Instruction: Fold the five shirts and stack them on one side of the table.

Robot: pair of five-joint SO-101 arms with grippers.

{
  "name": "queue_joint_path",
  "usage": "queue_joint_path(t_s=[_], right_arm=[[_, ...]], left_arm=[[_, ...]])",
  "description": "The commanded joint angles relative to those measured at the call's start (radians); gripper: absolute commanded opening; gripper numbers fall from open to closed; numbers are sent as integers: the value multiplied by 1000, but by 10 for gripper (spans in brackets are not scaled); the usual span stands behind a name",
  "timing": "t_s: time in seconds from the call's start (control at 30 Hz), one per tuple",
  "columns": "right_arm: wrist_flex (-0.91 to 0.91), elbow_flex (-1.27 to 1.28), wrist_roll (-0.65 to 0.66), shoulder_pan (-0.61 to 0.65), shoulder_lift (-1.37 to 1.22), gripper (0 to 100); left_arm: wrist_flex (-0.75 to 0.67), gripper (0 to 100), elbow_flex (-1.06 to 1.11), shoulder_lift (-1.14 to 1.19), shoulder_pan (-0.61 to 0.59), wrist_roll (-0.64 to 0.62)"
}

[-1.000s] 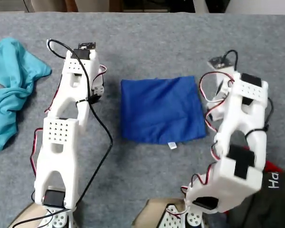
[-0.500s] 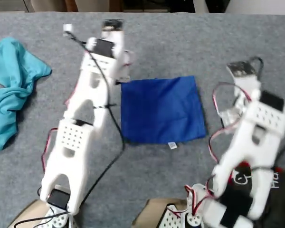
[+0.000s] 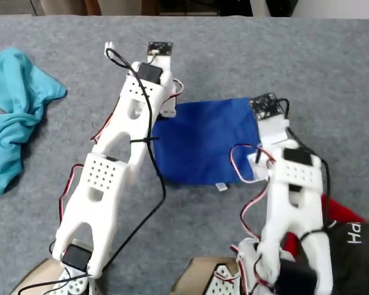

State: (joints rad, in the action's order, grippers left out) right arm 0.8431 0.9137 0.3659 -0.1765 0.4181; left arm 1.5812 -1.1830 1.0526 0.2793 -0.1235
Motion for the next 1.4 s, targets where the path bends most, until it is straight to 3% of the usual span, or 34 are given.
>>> queue_joint_path(t_s=[0.0, 0.2, 0.5, 0.83, 1.0, 1.2, 1.37], right_arm=[[-21, -111, -32, 25, -131, 5], [-5, -266, -32, -27, -461, 5], [333, -656, -32, -65, -707, 4], [585, -889, -32, -70, -567, 4], [684, -886, -35, -70, -456, 5], [868, -851, -35, -76, -355, 5], [864, -674, -37, -206, -236, 5]], left_arm=[[-37, 20, -95, 16, -15, -5], [-31, 20, -161, 90, -20, -3], [-43, 20, -204, 145, -97, -3], [29, 23, -365, 150, -94, 51], [91, 25, -425, 140, -100, 64], [160, 25, -485, 142, -110, 169], [173, 81, -485, 140, -176, 170]])
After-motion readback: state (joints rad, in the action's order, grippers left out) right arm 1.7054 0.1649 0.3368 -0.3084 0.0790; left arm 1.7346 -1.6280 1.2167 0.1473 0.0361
